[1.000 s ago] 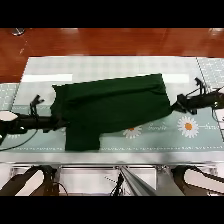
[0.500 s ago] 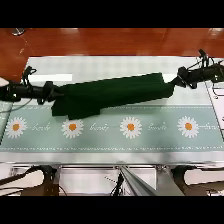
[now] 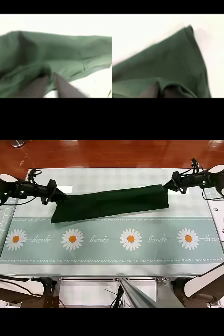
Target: Fold the shirts.
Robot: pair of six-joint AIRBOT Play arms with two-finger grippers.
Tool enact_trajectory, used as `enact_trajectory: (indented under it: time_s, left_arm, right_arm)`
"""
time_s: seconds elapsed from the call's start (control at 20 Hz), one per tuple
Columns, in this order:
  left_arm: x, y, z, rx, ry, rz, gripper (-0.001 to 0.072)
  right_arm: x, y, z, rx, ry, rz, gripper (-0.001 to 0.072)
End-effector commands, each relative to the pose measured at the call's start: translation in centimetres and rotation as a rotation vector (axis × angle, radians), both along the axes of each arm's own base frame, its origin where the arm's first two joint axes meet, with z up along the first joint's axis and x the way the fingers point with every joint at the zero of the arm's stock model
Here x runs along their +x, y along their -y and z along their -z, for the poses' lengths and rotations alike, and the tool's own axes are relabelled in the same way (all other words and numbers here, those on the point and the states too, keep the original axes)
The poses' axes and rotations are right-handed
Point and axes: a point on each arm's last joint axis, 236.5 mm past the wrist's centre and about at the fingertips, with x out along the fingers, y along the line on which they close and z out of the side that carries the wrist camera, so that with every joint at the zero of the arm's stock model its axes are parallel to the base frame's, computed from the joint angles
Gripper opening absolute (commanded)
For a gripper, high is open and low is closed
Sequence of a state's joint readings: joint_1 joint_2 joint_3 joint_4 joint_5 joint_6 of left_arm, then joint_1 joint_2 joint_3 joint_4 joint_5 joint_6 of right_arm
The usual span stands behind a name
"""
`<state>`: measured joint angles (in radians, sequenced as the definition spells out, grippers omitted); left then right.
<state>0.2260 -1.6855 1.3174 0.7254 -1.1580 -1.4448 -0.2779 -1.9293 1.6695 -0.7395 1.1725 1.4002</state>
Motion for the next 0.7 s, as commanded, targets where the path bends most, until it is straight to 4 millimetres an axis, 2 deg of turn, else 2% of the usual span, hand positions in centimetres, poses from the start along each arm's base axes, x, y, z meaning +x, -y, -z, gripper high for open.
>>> enact_trajectory:
  time_s: [0.0,0.05,0.1,0.15,0.25,0.35,0.45,0.5,0.55,0.65]
  left_arm:
    - [-0.8,0.6,2.0,-0.025,-0.054,0.058,0.0706]
    - [-1.2,-0.3,1.5,-0.023,-0.049,0.08,0.0705]
    - [-1.8,-2.1,0.8,-0.009,-0.064,0.088,0.0705]
    - [-2.6,-4.2,-0.1,0.012,-0.085,0.082,0.0705]
    - [-4.8,-9.8,-1.7,0.113,-0.124,0.014,0.0704]
    - [-7.1,-15.2,-3.2,0.267,-0.121,-0.07,0.0704]
    - [-9.1,-19.0,-4.0,0.438,-0.073,-0.155,0.0704]
    - [-9.8,-19.7,-4.3,0.497,-0.03,-0.196,0.0704]
    - [-10.1,-19.0,-4.5,0.5,0.018,-0.235,0.0704]
    - [-10.8,-15.6,-4.6,0.457,0.105,-0.26,0.0704]
  right_arm:
    - [1.3,-0.7,1.1,0.056,0.045,-0.021,0.0633]
    - [0.9,-0.1,0.8,0.041,0.061,-0.058,0.0633]
    - [0.5,1.0,0.2,0.026,0.064,-0.081,0.0633]
    - [0.2,2.5,-0.6,0.018,0.066,-0.087,0.0632]
    - [-0.6,6.1,-1.6,0.007,0.056,-0.061,0.0632]
    - [-1.9,9.1,-0.8,0.002,0.009,-0.018,0.0631]
    - [-3.1,10.2,0.9,-0.042,-0.043,-0.022,0.0632]
    - [-3.3,9.6,1.6,-0.044,-0.042,-0.056,0.0632]
    - [-3.4,8.6,2.2,-0.029,-0.047,-0.09,0.0632]
    - [-3.8,6.5,3.9,-0.006,-0.085,-0.144,0.0632]
